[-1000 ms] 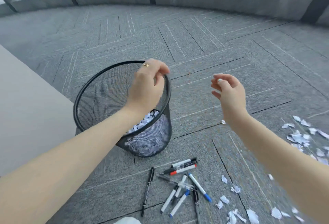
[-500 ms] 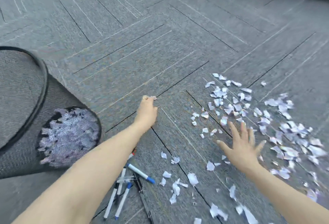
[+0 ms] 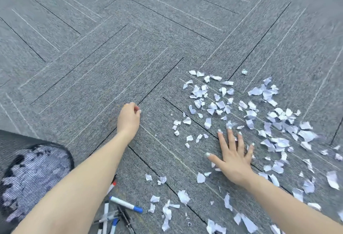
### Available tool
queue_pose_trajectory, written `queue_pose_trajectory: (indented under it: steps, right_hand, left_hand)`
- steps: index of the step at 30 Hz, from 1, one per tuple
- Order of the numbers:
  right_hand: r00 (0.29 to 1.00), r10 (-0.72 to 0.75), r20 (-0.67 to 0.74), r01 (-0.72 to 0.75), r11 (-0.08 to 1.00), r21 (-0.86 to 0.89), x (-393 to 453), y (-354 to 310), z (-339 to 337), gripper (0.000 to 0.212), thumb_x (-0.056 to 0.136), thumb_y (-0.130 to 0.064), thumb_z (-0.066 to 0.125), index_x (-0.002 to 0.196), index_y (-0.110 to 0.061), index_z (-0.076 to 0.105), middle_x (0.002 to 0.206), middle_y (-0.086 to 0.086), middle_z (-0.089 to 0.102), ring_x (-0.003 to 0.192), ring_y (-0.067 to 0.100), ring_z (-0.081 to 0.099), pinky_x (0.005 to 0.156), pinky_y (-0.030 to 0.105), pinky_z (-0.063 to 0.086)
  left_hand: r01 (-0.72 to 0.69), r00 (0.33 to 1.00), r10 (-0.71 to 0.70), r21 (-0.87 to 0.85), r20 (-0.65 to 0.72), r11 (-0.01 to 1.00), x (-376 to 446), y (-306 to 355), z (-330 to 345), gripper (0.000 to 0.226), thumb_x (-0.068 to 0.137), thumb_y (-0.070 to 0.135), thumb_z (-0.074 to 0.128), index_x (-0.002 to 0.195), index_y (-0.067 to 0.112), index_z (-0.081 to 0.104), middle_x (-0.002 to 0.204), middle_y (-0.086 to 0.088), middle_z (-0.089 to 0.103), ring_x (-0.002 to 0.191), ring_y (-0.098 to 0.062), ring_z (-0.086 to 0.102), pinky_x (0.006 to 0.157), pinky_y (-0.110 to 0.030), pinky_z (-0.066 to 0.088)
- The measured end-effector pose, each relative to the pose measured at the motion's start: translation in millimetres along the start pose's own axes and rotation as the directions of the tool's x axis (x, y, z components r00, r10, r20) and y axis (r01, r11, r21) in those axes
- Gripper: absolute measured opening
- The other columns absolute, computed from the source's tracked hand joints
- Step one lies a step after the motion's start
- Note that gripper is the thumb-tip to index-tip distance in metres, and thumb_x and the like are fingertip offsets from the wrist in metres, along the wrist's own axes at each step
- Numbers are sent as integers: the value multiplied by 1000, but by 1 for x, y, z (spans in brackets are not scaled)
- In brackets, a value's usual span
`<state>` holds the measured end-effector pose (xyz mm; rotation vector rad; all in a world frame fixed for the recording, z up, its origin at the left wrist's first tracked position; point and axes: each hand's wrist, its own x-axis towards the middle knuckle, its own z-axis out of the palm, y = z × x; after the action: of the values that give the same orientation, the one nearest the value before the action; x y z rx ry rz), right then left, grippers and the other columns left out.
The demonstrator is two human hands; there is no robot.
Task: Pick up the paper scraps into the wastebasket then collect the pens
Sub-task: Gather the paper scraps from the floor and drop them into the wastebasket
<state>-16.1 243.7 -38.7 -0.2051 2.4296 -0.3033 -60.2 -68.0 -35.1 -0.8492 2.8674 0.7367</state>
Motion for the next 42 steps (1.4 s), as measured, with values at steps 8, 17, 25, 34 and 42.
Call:
queue_pose_trajectory:
  steps: [8, 17, 25, 34, 42]
  right_hand:
    - [992, -19, 122, 14, 999, 41, 0, 1, -10, 84, 83, -72, 23, 139, -35, -27, 138, -6, -46, 122, 22, -45, 100, 57, -26]
    - [981, -28, 190, 12, 997, 83, 2, 3, -13, 83, 83, -73, 23, 133, -38, -32, 135, -6, -49, 121, 25, -47, 97, 57, -28]
    - [971, -33, 235, 14, 997, 81, 5, 3, -17, 81, 81, -75, 22, 126, -40, -35, 132, -5, -51, 119, 27, -47, 92, 55, -33]
    - [970, -26, 243, 4, 996, 90, 5, 3, -17, 83, 81, -74, 24, 130, -39, -33, 132, -6, -52, 119, 26, -49, 94, 56, -33]
    - [974, -10, 226, -8, 997, 77, 4, 1, -16, 85, 81, -74, 24, 133, -39, -32, 134, -6, -50, 121, 26, -48, 96, 56, -31]
  left_hand:
    - [-397, 734, 360, -67, 576, 915, 0, 141, 41, 11, 82, 30, 63, 78, 33, 54, 96, 7, 48, 97, -16, 45, 108, -44, 26]
    - [-305, 857, 260, 31, 445, 952, 68, 191, 62, 52, 96, 39, 34, 145, 28, 23, 157, -3, 7, 143, -27, 5, 113, -52, 6]
    - [-498, 811, 424, 96, 404, 862, 48, 171, 87, 57, 94, 42, 39, 146, 27, 21, 157, 1, 3, 144, -25, -5, 113, -52, -3]
    - [-663, 715, 673, -122, 189, 739, 6, 132, 77, 50, 80, 50, 46, 113, 12, 51, 124, -4, 46, 115, -19, 43, 103, -47, 36]
    - [-775, 578, 663, 66, 476, 629, -6, 155, 91, 65, 85, 60, 44, 142, 34, 29, 154, 4, 18, 142, -19, 10, 117, -45, 5]
